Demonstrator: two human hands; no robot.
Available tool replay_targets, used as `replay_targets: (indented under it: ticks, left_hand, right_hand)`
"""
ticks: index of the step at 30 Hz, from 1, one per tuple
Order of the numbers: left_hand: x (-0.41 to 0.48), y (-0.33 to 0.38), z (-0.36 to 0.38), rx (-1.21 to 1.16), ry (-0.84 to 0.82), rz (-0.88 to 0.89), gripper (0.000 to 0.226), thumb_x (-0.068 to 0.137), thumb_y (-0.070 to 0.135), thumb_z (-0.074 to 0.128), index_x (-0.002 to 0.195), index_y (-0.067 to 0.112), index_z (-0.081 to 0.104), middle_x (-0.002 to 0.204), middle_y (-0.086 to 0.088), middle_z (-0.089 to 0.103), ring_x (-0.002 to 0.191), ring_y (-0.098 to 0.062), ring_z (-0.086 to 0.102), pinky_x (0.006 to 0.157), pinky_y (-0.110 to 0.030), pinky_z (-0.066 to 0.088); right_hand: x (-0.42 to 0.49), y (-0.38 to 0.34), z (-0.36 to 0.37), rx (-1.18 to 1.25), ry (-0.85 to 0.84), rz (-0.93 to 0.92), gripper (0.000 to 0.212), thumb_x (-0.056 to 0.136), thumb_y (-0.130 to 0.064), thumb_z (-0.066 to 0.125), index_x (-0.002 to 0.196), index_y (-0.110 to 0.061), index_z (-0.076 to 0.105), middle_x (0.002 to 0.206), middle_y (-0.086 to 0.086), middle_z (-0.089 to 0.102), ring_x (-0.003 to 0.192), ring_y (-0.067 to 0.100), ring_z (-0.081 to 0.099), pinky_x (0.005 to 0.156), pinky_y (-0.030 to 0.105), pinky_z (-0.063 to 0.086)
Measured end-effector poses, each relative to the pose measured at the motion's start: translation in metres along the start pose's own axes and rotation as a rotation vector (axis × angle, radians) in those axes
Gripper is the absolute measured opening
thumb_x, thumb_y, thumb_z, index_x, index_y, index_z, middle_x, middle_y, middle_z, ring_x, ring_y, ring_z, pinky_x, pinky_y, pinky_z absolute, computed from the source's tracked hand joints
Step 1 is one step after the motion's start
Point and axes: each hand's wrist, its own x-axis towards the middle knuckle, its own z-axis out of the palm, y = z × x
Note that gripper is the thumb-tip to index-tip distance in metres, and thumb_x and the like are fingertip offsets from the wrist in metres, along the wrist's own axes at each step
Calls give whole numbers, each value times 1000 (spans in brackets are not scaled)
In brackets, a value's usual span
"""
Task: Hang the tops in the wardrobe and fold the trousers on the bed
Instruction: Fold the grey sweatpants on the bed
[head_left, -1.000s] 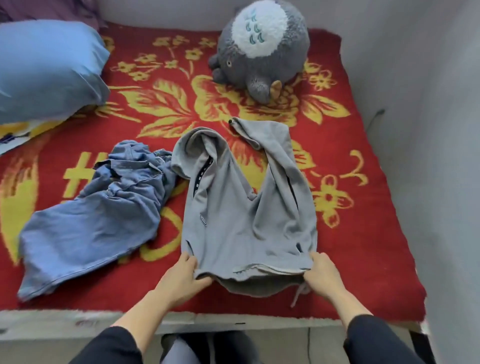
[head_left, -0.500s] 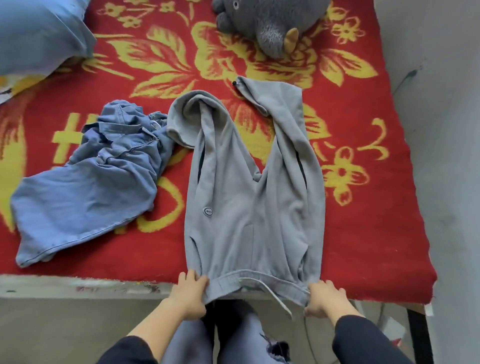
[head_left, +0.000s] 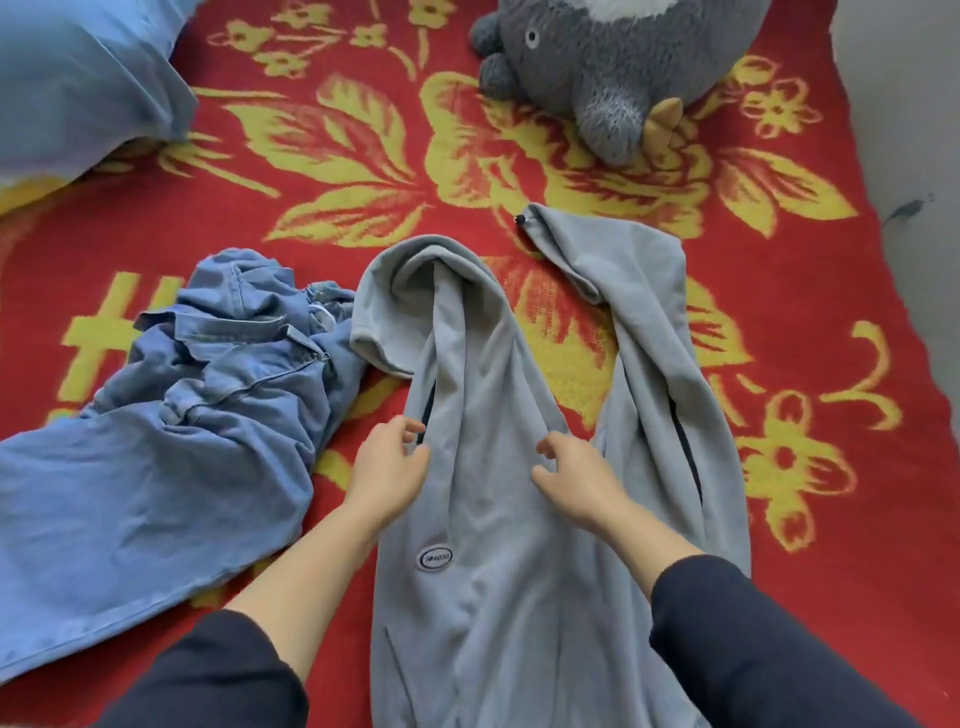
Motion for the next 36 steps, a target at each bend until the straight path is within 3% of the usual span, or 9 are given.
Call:
replay_targets:
  ticks: [6, 10, 14, 18, 23, 27, 30, 32, 36]
  left_hand:
    - [93, 6, -28, -343, 96, -72, 26, 84, 30, 55, 106, 19, 64, 95, 1, 66, 92, -18, 63, 80, -36, 52]
    - [123, 8, -41, -268, -60, -404, 53, 81, 55, 49, 79, 4, 64, 80, -14, 69, 65, -32, 68, 65, -43, 59]
    - [139, 12, -47, -339, -154, -489, 29, 95, 38, 42, 85, 12, 49, 81, -17, 69, 53, -35, 68, 45, -27, 52]
    - [157, 35, -63, -423, -24, -292, 27, 97, 24, 37, 85, 5, 53, 58, -15, 67, 39, -27, 60, 36, -19, 39]
    - [212, 94, -142, -310, 480, 61, 22, 92, 13, 45, 109, 10, 59, 83, 0, 66, 75, -23, 62, 64, -30, 45]
    - [253, 133, -170, -365, 280, 376, 84, 89, 16, 61, 150, 36, 8, 136, 8, 43, 121, -8, 46, 95, -25, 40]
    - [263, 111, -121, -340, 83, 198, 89, 79, 29, 70, 150, 27, 16, 134, 10, 43, 120, -11, 50, 101, -32, 43]
    - [255, 87, -80, -193, 15, 9, 77, 77, 41, 69, 139, 10, 35, 132, -10, 53, 120, -28, 53, 101, -43, 44]
    - [231, 62, -27, -60, 103, -254, 66, 86, 36, 65, 132, 0, 33, 133, -25, 44, 125, -38, 42, 96, -39, 37]
  right_hand:
    - [97, -68, -33, 86, 239, -165, 40, 94, -24, 51, 132, -12, 45, 130, 6, 50, 120, 24, 47, 98, 41, 42]
    - [152, -108, -52, 47, 462, -250, 46, 93, -27, 52, 136, -19, 42, 131, 2, 46, 123, 22, 42, 97, 42, 40]
    - [199, -137, -59, -164, 320, -266, 58, 94, -32, 51, 147, -28, 29, 150, 0, 33, 139, 23, 26, 106, 47, 28]
    - [220, -149, -75, 14, 344, -213, 19, 96, -21, 39, 103, -19, 56, 95, -1, 57, 98, 24, 52, 83, 41, 31]
    - [224, -143, -118, 431, 509, -184, 23, 92, -15, 43, 70, -15, 41, 68, -3, 45, 73, 20, 44, 57, 31, 33]
    - [232, -133, -122, 443, 419, -207, 21, 94, -32, 51, 101, -15, 61, 94, 0, 64, 94, 22, 58, 82, 37, 46]
    - [239, -114, -109, 361, 301, -42, 44, 92, -39, 54, 127, -13, 54, 129, 8, 59, 120, 28, 53, 101, 46, 42]
    - [240, -95, -93, 248, 242, 29, 42, 91, -35, 55, 124, -10, 53, 127, 10, 58, 119, 32, 53, 99, 43, 42]
    - [238, -71, -66, 161, 218, 0, 45, 88, -36, 59, 124, -11, 51, 124, 10, 47, 120, 31, 43, 93, 36, 37]
